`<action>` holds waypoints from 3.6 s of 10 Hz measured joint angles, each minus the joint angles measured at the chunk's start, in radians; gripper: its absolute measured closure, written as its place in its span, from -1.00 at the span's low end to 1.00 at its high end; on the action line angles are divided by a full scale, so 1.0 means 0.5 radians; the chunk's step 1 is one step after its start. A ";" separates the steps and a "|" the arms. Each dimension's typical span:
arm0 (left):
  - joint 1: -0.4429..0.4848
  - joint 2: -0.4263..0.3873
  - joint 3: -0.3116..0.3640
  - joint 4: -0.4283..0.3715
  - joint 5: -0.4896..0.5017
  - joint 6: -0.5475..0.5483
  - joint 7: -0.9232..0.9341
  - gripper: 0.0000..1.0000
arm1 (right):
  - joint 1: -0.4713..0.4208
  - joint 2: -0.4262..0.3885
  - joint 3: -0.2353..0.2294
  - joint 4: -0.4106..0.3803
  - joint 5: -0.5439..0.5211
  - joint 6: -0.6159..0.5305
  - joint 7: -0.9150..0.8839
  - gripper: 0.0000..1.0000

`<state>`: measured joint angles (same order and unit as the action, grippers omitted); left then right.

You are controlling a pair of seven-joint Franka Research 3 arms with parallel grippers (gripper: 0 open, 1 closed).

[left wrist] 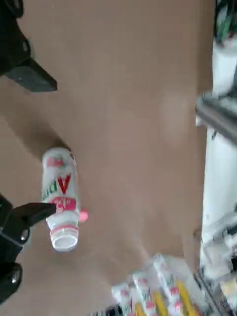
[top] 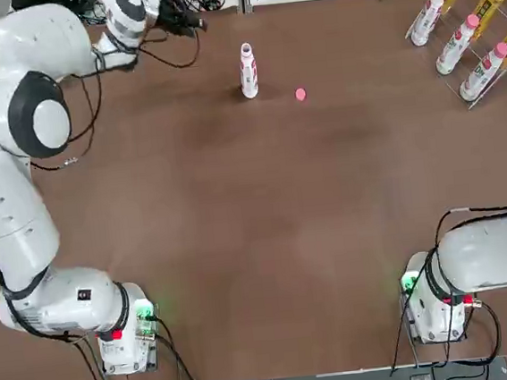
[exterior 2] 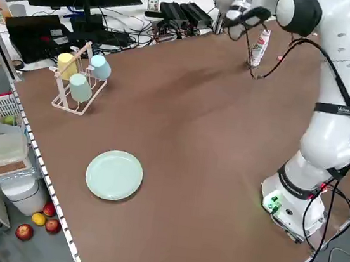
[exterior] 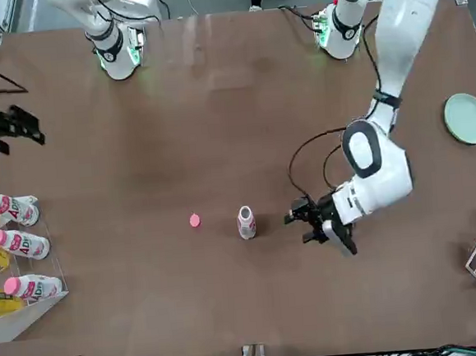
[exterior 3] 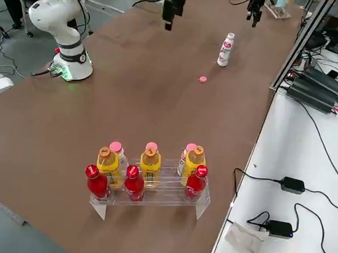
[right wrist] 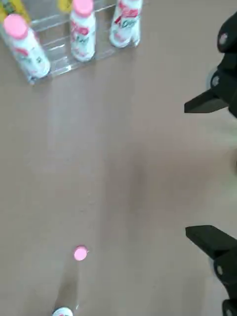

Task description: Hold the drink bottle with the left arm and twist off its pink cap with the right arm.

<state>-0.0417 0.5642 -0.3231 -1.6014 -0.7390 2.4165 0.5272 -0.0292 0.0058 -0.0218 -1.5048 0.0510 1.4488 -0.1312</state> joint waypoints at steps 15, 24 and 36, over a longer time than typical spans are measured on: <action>0.574 -0.706 0.116 0.367 1.383 -1.485 -1.135 -0.99 | -0.060 0.006 0.035 0.161 -0.169 0.109 -0.107 -1.00; 0.581 -0.827 0.127 0.386 1.412 -1.590 -1.263 -0.99 | -0.050 0.063 0.045 0.158 -0.167 0.179 -0.108 -1.00; 0.135 -0.798 0.541 0.403 1.439 -1.588 -1.239 -1.00 | -0.039 0.070 0.049 0.159 -0.143 0.095 0.198 -1.00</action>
<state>0.0260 0.1653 -0.0528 -1.3997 -0.0194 1.6226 -0.0921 -0.0489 0.0407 0.0030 -1.4253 -0.0205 1.4962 -0.0321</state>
